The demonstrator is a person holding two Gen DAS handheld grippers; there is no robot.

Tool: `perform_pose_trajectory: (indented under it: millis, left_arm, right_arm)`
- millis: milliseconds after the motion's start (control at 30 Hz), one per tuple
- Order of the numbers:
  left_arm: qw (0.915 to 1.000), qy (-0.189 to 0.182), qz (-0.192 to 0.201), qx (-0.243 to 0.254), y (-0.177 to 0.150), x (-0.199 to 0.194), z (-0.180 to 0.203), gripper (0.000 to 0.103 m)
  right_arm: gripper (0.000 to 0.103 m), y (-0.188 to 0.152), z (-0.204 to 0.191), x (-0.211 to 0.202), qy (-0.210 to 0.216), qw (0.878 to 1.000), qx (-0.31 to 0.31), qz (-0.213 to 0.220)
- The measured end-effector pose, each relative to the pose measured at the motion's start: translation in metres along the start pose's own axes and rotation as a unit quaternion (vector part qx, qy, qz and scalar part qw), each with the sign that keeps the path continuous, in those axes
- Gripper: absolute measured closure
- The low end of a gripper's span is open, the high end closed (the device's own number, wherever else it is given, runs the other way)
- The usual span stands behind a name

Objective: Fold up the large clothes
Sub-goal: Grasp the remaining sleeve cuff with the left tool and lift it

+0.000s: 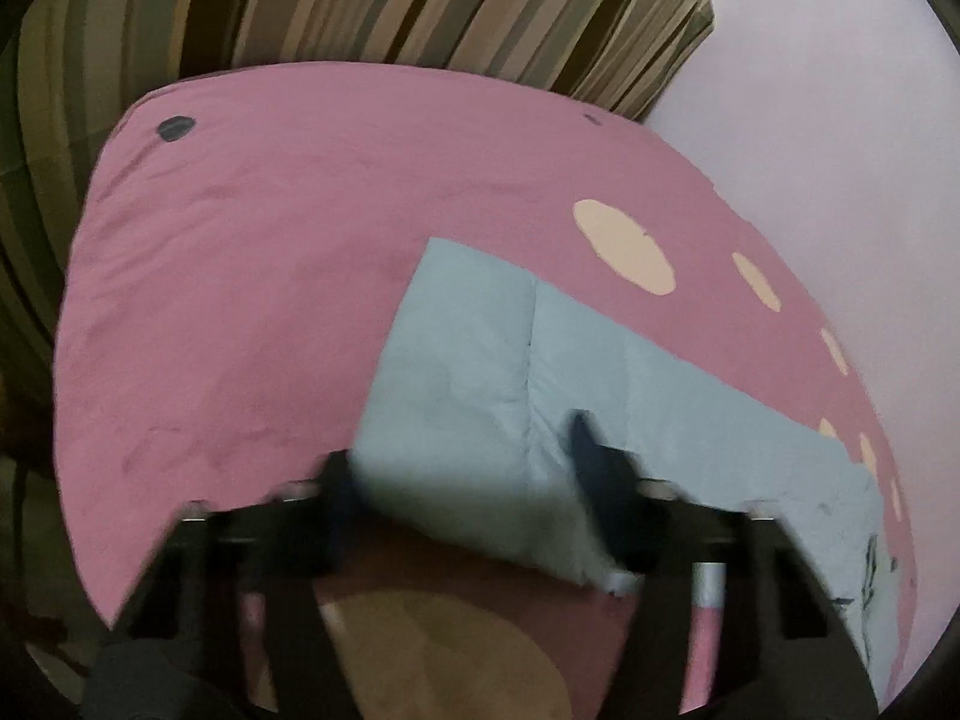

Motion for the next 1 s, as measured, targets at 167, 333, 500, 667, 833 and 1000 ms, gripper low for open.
perform_pose_trajectory:
  millis: [167, 333, 500, 667, 833, 1000]
  left_arm:
    - [0.9996, -0.011, 0.006, 0.025, -0.003, -0.007, 0.022, 0.087]
    - [0.9949, -0.025, 0.024, 0.095, -0.018, -0.029, 0.084, 0.09]
    - [0.9831, -0.045, 0.037, 0.174, -0.046, -0.049, 0.165, 0.09]
    - [0.9631, -0.06, 0.042, 0.259, -0.088, -0.06, 0.248, 0.09]
    - [0.9372, -0.086, 0.035, 0.336, -0.145, -0.066, 0.334, 0.09]
    - [0.9121, -0.113, 0.022, 0.394, -0.203, -0.067, 0.405, 0.09]
  right_arm:
    - [0.012, 0.0, -0.001, 0.001, -0.003, 1.0, -0.003, -0.002]
    - [0.012, 0.001, -0.001, 0.001, 0.0, 1.0, -0.001, -0.002]
    - [0.012, 0.001, 0.001, 0.003, 0.008, 1.0, 0.004, -0.003]
    - [0.012, 0.002, 0.004, 0.005, 0.018, 1.0, 0.011, -0.007]
    - [0.012, 0.002, 0.007, 0.007, 0.033, 0.999, 0.021, -0.012]
    - [0.012, 0.001, 0.01, 0.009, 0.047, 0.998, 0.032, -0.016]
Point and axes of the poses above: each gripper's, at about its wrist camera, not at the fingertips, and x roughly the way its jaws point, z to its right, y to its top, the point moved 2 cm from there along x, roughly the way its jaws point, and after that the axes turned 4 degrees about -z, right-handed, at the moved point
